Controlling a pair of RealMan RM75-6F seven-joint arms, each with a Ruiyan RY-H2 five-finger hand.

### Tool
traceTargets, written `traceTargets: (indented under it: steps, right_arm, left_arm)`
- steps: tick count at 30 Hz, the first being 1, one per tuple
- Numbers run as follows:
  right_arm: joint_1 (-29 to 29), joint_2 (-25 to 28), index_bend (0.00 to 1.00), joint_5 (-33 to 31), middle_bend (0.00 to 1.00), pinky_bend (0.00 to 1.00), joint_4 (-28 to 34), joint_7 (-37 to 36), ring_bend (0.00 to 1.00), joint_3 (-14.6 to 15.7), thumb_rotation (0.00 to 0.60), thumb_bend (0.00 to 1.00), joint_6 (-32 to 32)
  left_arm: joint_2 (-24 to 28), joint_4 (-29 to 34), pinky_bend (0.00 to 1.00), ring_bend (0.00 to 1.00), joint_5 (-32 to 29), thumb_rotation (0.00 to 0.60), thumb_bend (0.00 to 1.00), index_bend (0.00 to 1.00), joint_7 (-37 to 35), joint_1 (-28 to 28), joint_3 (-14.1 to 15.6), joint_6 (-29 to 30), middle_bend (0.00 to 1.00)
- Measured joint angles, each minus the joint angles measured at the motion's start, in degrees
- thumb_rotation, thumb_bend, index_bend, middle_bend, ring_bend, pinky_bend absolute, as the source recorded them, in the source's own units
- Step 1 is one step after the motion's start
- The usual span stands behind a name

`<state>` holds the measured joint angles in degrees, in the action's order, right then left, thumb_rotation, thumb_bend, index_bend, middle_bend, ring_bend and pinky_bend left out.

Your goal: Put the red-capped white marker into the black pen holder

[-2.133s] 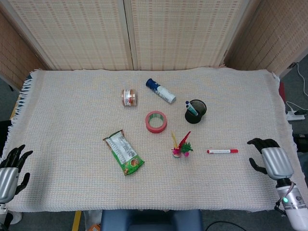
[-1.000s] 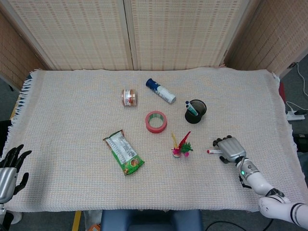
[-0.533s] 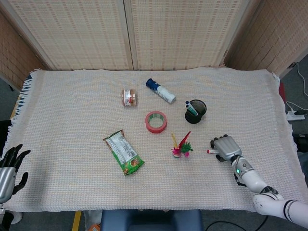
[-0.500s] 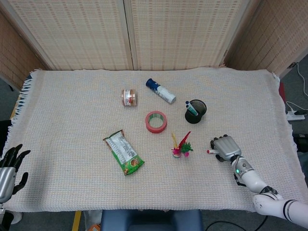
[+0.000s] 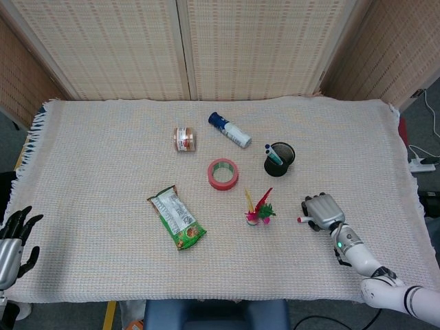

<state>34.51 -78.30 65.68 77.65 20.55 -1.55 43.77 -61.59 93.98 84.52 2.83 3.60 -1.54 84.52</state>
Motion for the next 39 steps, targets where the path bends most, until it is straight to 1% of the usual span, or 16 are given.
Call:
traceTargets:
  steps: [7,15,19,23,28,31,34,39]
  right_arm:
    - [-0.60,0.67,0.55,1.45,0.34,0.33,0.80,-2.20,0.40,-0.15,0.600,0.28,1.96]
    - [-1.80,3.65,0.55,4.51,0.34,0.34,4.88,-6.04,0.41,-1.38,0.600,0.28,6.88]
    - [-2.34,5.60,0.55,6.50,0.34,0.34,7.68,-9.26,0.41,-3.12,0.600,0.28,10.46]
    - [-2.34,7.55,0.55,7.95,0.34,0.35,10.31,-12.55,0.42,-5.93,0.600,0.28,13.32]
    - [-1.51,8.61,0.55,8.67,0.35,0.36,11.28,-17.29,0.44,-8.78,0.600,0.28,14.28]
    - [-0.72,8.64,0.55,9.51,0.35,0.37,10.73,-21.97,0.44,-10.41,0.600,0.28,14.73]
    - [0.40,7.94,0.54,10.94,0.35,0.38,8.58,-27.66,0.45,-11.90,0.600,0.28,15.23]
    - [3.31,4.90,0.54,12.34,0.35,0.39,0.93,-35.20,0.45,-14.22,0.600,0.28,15.24]
  left_arm:
    - [-0.06,-0.01,0.26,0.00,-0.10,0.600,0.42,0.17,0.01,-0.01,-0.02,-0.03,0.01]
    - [-0.04,0.03,0.26,0.00,-0.14,0.600,0.42,0.17,-0.02,-0.01,-0.04,-0.03,0.01]
    - [0.04,0.15,0.26,0.00,0.08,0.600,0.42,0.17,-0.07,-0.13,-0.03,0.33,0.01]
    - [0.13,0.19,0.26,0.00,0.23,0.600,0.42,0.17,-0.08,-0.22,-0.02,0.55,0.01]
    - [0.12,0.18,0.26,0.00,0.47,0.600,0.42,0.17,-0.03,-0.25,0.02,0.70,0.01]
    - [0.12,0.23,0.26,0.00,0.46,0.600,0.42,0.17,0.02,-0.26,0.03,0.69,0.01]
    - [0.13,0.27,0.26,0.00,0.49,0.600,0.42,0.17,0.03,-0.26,0.03,0.71,0.01]
    - [0.16,0.26,0.26,0.00,0.40,0.600,0.42,0.17,-0.06,-0.31,-0.02,0.78,0.01]
